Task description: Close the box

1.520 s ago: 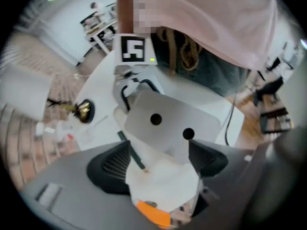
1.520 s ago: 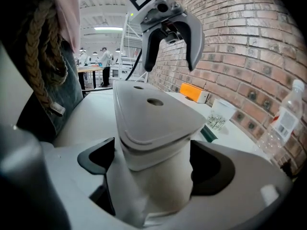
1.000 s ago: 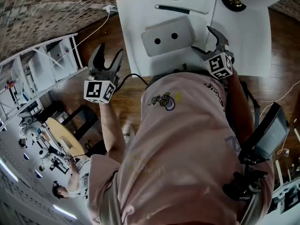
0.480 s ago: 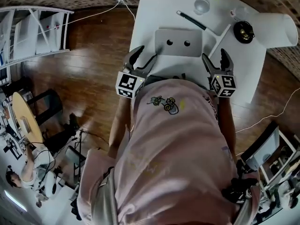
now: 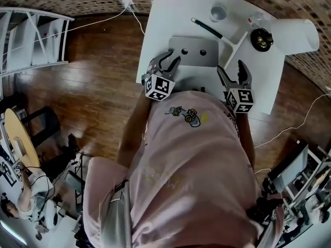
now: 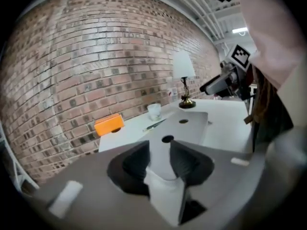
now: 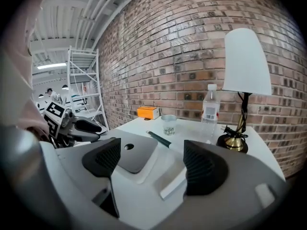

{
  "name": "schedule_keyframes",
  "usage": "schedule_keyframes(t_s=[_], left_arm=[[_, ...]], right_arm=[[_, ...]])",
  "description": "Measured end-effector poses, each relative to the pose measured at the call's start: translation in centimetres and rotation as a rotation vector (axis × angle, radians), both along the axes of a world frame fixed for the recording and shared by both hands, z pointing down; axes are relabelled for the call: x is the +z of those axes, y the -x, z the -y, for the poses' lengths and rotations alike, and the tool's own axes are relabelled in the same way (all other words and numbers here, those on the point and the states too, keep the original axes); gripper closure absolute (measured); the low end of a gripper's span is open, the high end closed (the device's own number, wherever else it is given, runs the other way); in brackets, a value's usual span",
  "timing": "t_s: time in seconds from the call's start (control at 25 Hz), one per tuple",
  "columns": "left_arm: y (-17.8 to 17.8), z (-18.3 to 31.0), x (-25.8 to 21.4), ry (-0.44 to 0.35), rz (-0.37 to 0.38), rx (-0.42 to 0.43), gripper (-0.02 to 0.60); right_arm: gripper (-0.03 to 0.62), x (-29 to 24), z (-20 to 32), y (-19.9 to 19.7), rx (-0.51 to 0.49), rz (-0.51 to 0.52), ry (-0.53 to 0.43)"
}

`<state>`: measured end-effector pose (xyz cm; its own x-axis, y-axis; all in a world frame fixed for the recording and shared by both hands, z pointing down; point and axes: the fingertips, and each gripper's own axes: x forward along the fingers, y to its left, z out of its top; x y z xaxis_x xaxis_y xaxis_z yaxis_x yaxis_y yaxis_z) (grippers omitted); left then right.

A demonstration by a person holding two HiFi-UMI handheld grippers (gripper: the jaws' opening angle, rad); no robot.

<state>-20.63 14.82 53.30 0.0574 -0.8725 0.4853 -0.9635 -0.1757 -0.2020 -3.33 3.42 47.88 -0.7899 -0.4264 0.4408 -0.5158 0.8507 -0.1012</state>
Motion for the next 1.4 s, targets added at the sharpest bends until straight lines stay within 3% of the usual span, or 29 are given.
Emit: schedule_keyframes(t_s=[0.2,0.4,0.48,0.56,0.64,0.68,0.72,0.84,1.4], left_arm=[[0.0,0.4,0.1,-0.016,0.037,0.007,0.488],[2.1,-0.1,-2.7,-0.1,-0.04,-0.131,0.489],[3.9,-0.7,-4.6,-0.16,-0.165,-0.247,0.499],[6.0,-1.6,-7.5,-0.254,-0.358,-0.382,0.525],[8.0,-2.6,-9.8,-0.338,-0.492,-0.482,0.545],[8.7,-3.0,-10.5,-0.364,-0.517,-0.511,0.548],[9.2,-3.3,-10.9,-0.379,-0.521,-0.526,0.548],[9.5,-4.0,-11.4,-0.384,-0.504,-0.535,0.548],[6.7,-3.3,-11.6,-0.325,-0.433,-0.475,0.56]], right_arm=[[0.183,0.2,0.3,0.1,-0.005,-0.017,0.007],[0.183,0.0,0.2,1.4,-0.039,-0.008,0.004],[0.183,-0.8,0.4,1.9,-0.05,0.019,-0.017],[0.184,-2.0,0.6,2.6,-0.055,0.06,-0.037],[0.254,-2.9,1.0,3.0,-0.048,0.099,-0.057],[0.274,-3.0,1.2,3.2,-0.042,0.11,-0.062],[0.277,-3.0,1.3,3.3,-0.034,0.117,-0.061],[0.388,-2.7,1.7,3.3,0.0,0.131,-0.051],[0.389,-2.5,1.8,2.7,0.018,0.135,-0.062]])
